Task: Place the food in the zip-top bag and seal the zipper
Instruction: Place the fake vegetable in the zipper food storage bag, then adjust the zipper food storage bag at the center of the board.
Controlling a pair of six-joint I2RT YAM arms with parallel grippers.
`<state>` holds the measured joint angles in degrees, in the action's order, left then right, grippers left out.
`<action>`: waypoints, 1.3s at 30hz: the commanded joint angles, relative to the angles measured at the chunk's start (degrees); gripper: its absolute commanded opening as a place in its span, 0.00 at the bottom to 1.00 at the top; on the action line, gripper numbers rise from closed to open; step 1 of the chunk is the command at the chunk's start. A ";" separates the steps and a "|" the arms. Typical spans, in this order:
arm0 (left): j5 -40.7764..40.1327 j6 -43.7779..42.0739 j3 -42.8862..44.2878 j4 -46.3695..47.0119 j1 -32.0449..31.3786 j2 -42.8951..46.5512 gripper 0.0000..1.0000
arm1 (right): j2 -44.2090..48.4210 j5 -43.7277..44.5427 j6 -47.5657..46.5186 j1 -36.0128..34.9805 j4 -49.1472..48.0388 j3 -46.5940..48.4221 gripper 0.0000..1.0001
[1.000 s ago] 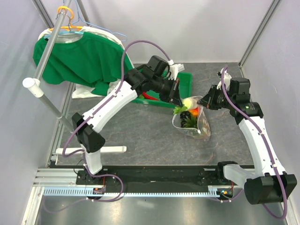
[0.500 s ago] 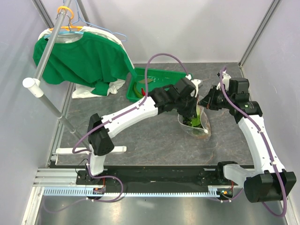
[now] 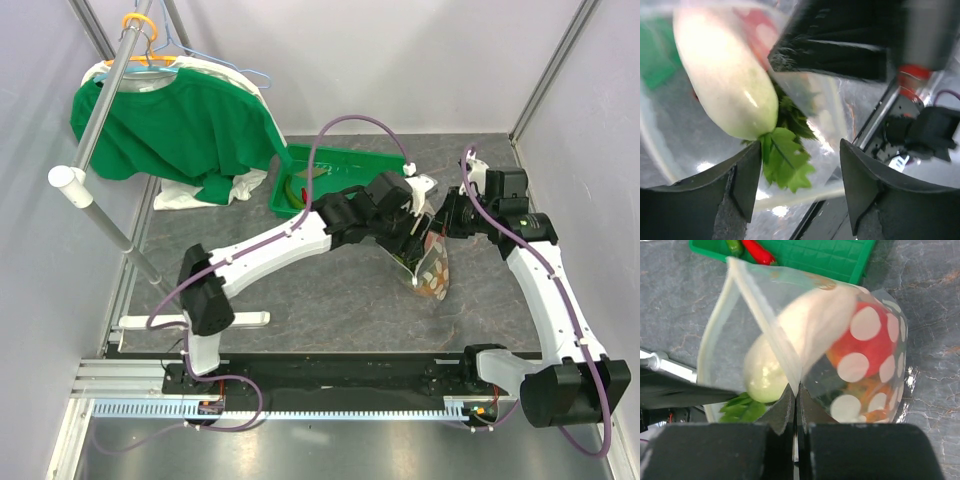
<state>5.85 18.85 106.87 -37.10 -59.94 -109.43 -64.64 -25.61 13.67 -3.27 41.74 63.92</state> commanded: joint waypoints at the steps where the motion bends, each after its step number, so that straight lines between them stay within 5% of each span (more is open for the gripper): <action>1: 1.47 -10.15 -0.87 4.93 1.49 12.99 0.71 | -0.75 0.47 -2.16 -0.16 0.89 2.26 0.00; 10: 2.58 -6.02 -7.11 -1.91 13.00 13.98 0.60 | 0.22 1.17 -2.07 -0.07 1.42 2.53 0.00; 21: 9.53 -1.54 -8.08 -2.18 13.19 7.04 0.57 | 0.57 1.08 -2.60 -0.16 2.03 3.40 0.00; 23: 10.32 -1.10 -9.13 -2.71 12.83 6.42 0.49 | 0.74 0.74 -2.60 -0.25 2.12 3.49 0.00; 24: 13.02 -1.10 -9.31 -2.97 12.83 5.90 0.27 | 0.83 0.30 -2.77 -0.16 2.12 3.49 0.00; 26: 16.37 -1.36 -7.48 -5.59 12.83 5.10 0.02 | 1.53 -0.32 -2.95 -0.16 2.38 3.75 0.00; 32: 21.66 -0.23 0.26 -5.52 11.60 9.75 0.02 | 5.04 -3.84 -4.44 -0.16 4.85 7.79 0.00; 39: 25.70 4.08 -0.52 -5.35 10.81 8.09 0.02 | 2.51 -3.22 -5.32 -0.34 4.50 5.26 0.00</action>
<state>26.68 18.85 105.38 -43.11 -48.64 -102.19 -59.86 -27.70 9.98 -3.29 47.37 69.17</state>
